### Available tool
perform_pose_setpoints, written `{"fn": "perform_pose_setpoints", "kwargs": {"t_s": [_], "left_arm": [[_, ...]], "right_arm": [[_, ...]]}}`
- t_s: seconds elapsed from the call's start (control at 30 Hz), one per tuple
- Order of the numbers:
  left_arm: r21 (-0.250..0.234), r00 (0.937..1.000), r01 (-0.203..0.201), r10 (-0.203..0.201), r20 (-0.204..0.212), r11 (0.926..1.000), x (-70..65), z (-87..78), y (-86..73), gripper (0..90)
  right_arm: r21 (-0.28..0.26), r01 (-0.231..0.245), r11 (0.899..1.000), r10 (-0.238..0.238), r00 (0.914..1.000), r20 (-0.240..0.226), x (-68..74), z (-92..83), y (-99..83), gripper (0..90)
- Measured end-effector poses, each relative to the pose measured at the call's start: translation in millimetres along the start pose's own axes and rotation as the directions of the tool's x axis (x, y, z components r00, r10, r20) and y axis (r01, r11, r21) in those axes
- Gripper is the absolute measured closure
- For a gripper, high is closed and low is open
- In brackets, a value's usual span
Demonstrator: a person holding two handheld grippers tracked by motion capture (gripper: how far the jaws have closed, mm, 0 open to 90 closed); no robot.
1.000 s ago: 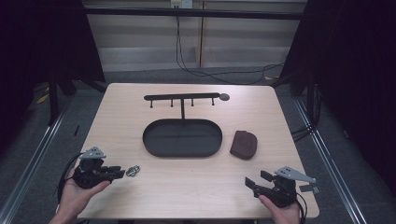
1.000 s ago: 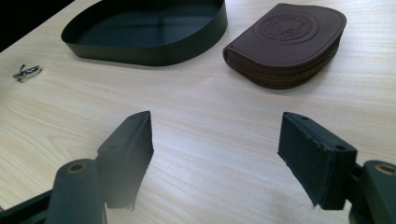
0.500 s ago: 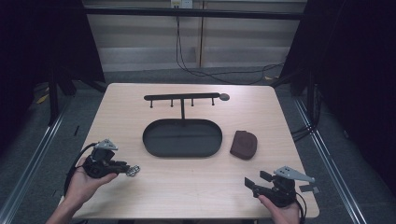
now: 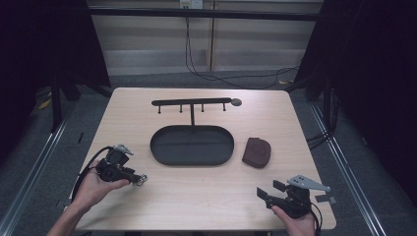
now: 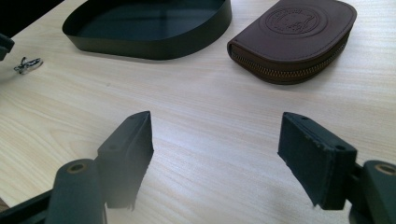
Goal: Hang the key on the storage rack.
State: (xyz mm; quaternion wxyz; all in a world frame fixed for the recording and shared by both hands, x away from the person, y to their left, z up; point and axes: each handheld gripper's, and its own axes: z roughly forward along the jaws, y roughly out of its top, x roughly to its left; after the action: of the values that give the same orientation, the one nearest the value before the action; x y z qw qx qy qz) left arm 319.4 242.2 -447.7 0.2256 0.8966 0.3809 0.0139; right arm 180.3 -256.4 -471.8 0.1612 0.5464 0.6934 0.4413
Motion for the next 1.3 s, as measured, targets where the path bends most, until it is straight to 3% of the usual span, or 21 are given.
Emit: {"fn": "perform_pose_setpoints", "kwargs": {"t_s": [0.17,0.37,0.47,0.63,0.73,0.77,0.87,0.97,1.03,1.3], "left_arm": [[0.054,1.0000,-0.006,0.006,-0.004,0.9985,2.8,12.1,4.6,54.4],[0.071,1.0000,0.002,-0.002,0.000,0.9975,4.2,17.4,8.1,49.3],[0.091,0.9999,-0.014,0.015,-0.008,0.9958,2.3,19.4,12.4,47.0],[0.148,0.9987,-0.042,0.046,-0.022,0.9881,-5.6,26.2,18.8,47.7],[0.158,0.9981,-0.038,0.045,-0.042,0.9867,-6.9,30.2,18.8,47.9],[0.179,0.9968,-0.050,0.061,-0.052,0.9825,-6.1,32.2,18.8,47.9],[0.175,0.9966,-0.050,0.061,-0.055,0.9833,-6.6,32.4,19.0,50.7],[0.188,0.9929,-0.074,0.090,-0.077,0.9793,-9.0,31.9,18.7,55.9],[0.203,0.9924,-0.084,0.100,-0.072,0.9755,-9.8,31.3,19.1,61.5],[0.237,0.9900,-0.109,0.127,-0.061,0.9652,-12.3,32.0,22.0,62.5]], "right_arm": [[0.002,0.000,1.000,0.000,1.0000,-0.002,-0.1,0.5,0.0,25.9],[0.009,0.001,1.000,-0.001,1.0000,-0.004,-0.3,1.5,0.0,25.9],[0.013,0.002,1.000,-0.002,1.0000,-0.006,-0.2,1.9,0.0,25.8],[0.014,0.000,1.000,0.000,1.0000,-0.007,-0.3,1.8,-0.1,25.9],[0.015,0.002,1.000,-0.002,1.0000,-0.007,-0.1,1.9,-0.1,25.9],[0.016,0.001,1.000,0.000,1.0000,-0.008,0.0,2.0,-0.1,25.9],[0.015,0.002,1.000,-0.002,1.0000,-0.008,-0.1,2.0,-0.1,25.9],[0.019,0.000,1.000,0.000,1.0000,-0.008,0.0,2.5,0.0,25.9],[0.021,-0.001,1.000,0.001,1.0000,-0.009,0.2,2.8,0.0,25.9],[0.029,-0.003,1.000,0.004,0.9999,-0.010,0.1,3.5,-0.2,25.9]]}}
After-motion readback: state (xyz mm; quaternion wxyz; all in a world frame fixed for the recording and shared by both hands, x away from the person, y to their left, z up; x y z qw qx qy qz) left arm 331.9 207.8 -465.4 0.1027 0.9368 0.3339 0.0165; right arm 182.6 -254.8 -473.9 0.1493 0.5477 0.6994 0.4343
